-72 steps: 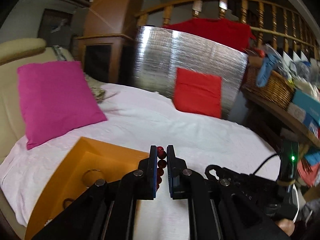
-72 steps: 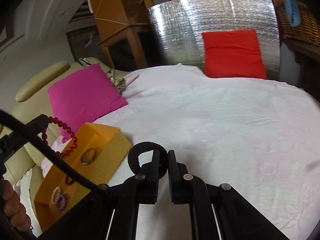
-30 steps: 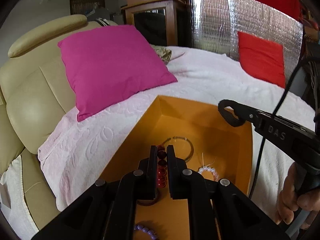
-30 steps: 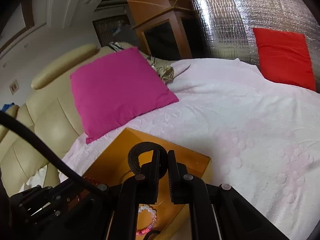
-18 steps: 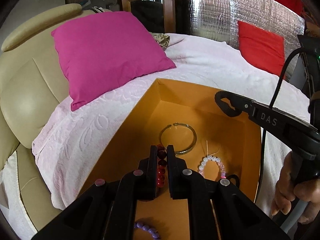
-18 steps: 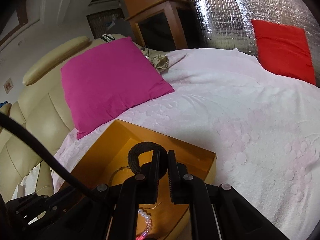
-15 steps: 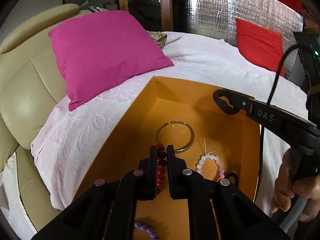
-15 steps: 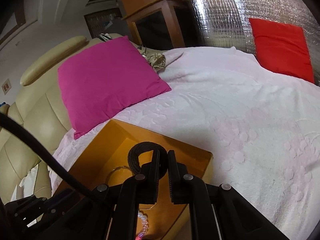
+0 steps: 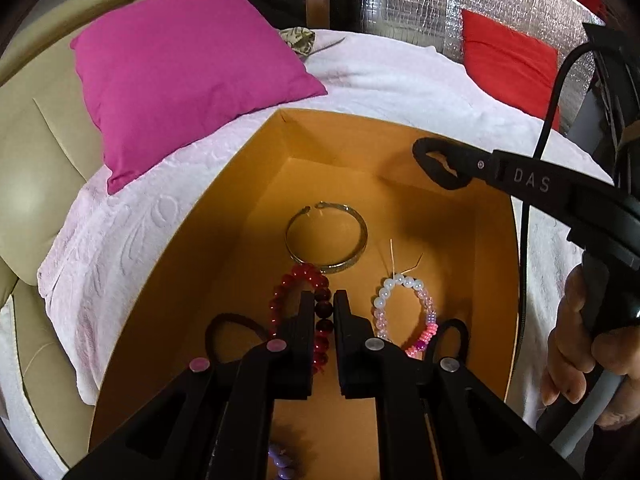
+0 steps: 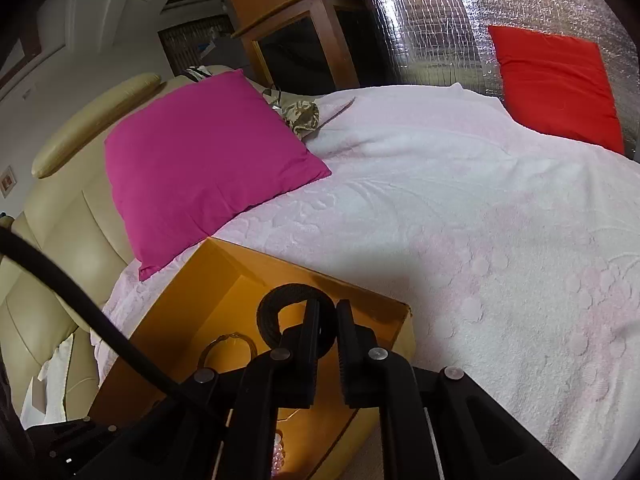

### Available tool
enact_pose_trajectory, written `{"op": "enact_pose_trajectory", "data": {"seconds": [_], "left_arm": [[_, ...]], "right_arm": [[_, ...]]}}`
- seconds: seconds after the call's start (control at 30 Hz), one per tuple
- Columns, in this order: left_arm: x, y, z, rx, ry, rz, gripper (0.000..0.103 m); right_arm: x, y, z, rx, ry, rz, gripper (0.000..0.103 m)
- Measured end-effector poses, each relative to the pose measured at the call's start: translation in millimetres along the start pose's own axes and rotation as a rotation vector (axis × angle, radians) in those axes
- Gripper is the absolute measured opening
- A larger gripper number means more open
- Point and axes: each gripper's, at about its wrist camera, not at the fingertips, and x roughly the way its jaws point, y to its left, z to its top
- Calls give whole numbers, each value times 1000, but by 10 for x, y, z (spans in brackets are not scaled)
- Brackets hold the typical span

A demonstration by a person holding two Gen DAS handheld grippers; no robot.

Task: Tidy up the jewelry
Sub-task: 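Open both grippers inside the orange box to release the items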

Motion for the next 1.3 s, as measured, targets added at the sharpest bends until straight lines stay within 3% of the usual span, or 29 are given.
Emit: {"op": "enact_pose_trajectory", "data": {"seconds": [0.17,0.37,0.47,0.53,0.63,1.03,1.3], "left_arm": [[78,35,-1,-8,26,20,10],[124,51,7,-2,36,45,12],[108,46,7,8,29,60,27],[89,48,9,15,16,75,44],[49,17,9,29,-6,90,56],[22,-56,27,50,-24,109,72],[-44,-74,40,36,-53,118,75]], "right_arm": [[15,7,0,-3,8,-8,11],[15,53,15,-14,35,4,26],[6,79,10,-20,36,0,26],[-7,84,13,-16,36,-2,26],[-43,84,14,-7,30,1,26],[-110,62,32,5,27,-9,26],[-177,37,34,29,25,-1,26]]}}
